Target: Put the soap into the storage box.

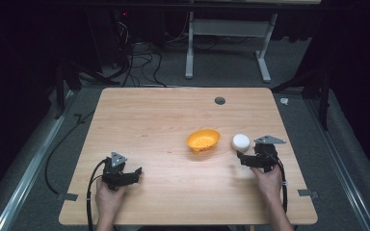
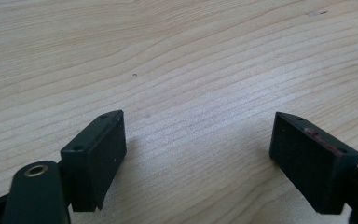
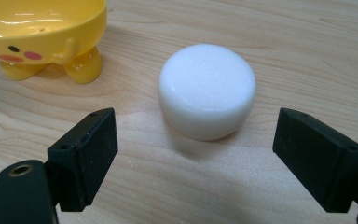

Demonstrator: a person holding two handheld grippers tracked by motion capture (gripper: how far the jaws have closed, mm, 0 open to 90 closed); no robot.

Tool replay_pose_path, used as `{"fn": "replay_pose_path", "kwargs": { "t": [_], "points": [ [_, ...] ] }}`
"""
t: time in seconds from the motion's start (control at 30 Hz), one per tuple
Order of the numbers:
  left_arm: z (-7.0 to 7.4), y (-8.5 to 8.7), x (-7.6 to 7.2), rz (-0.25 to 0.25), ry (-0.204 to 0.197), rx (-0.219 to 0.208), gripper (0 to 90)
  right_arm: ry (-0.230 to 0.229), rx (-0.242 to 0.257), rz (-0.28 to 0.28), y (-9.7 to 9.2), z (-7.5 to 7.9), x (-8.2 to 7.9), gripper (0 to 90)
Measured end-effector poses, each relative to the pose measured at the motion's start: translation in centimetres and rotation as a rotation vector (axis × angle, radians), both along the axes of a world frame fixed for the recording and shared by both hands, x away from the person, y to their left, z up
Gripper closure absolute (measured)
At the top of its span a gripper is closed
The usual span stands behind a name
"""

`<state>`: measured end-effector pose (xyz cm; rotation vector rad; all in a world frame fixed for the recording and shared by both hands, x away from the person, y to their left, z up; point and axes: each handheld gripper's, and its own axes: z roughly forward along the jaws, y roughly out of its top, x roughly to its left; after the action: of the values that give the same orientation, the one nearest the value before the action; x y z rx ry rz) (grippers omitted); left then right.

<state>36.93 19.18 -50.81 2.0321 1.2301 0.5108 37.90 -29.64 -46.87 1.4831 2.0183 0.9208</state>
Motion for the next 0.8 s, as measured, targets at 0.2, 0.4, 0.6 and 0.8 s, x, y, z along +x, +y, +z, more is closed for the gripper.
{"fn": "replay_pose_path", "kwargs": {
  "t": [0.2,0.4,0.6,0.8],
  "points": [
    [0.0,0.0,0.0,0.0,0.001,0.001,19.2,-0.015,0.004,0.004,0.1,0.4,0.7,14.6],
    [0.0,0.0,0.0,0.0,0.0,0.0,19.2,-0.004,0.003,-0.002,0.2,0.7,1.8,14.3],
    [0.0,0.0,0.0,0.0,0.0,0.0,19.1,-0.015,0.002,-0.017,0.5,0.2,2.8,14.4],
    [0.0,0.0,0.0,0.0,0.0,0.0,19.2,0.0,0.006,-0.023,0.6,-0.4,3.3,14.1]
  ]
}}
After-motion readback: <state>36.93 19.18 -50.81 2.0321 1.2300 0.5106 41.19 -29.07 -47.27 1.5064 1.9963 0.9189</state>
